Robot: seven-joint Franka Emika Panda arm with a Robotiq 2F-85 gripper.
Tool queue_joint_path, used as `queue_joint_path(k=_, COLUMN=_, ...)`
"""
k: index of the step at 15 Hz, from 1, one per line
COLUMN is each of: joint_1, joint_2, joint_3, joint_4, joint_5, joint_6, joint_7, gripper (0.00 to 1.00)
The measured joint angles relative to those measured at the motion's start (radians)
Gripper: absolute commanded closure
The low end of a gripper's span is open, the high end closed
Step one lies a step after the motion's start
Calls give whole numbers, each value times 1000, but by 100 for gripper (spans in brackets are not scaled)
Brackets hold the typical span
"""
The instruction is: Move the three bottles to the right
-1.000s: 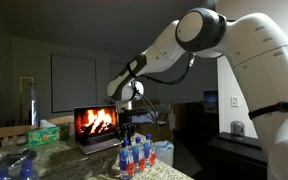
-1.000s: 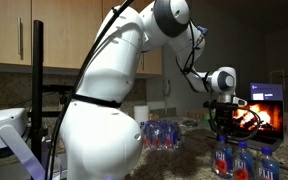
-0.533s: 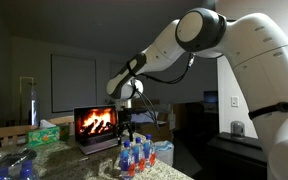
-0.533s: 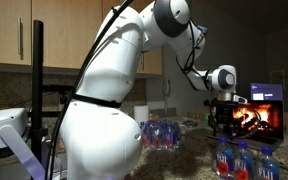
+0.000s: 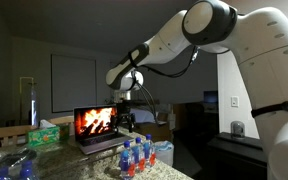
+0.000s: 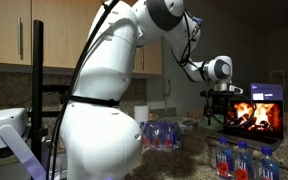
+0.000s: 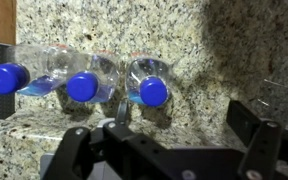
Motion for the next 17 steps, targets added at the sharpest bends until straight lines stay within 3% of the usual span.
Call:
queue_joint_path(k=5, joint_1=24, joint_2=-239, joint_3=42, joint_4=-113, joint_5=1, joint_6=-77, joint_7=3, gripper=0)
queue_joint_path(k=9, joint_1=64, joint_2=-453, joint_3=85, joint_4=-311, joint_5=16, joint_6=-115, joint_7=91, gripper=0)
queue_joint_path(k=14, joint_1=80, joint_2=-680, joint_3=132, joint_4=-612, joint_5=95, joint_6=-10, joint_7=279, gripper=0)
queue_joint_path(k=17, joint_1=80, joint_2=-746, joint_3=135, joint_4=-715, joint_5=117, joint_6=33, joint_7=294, gripper=0)
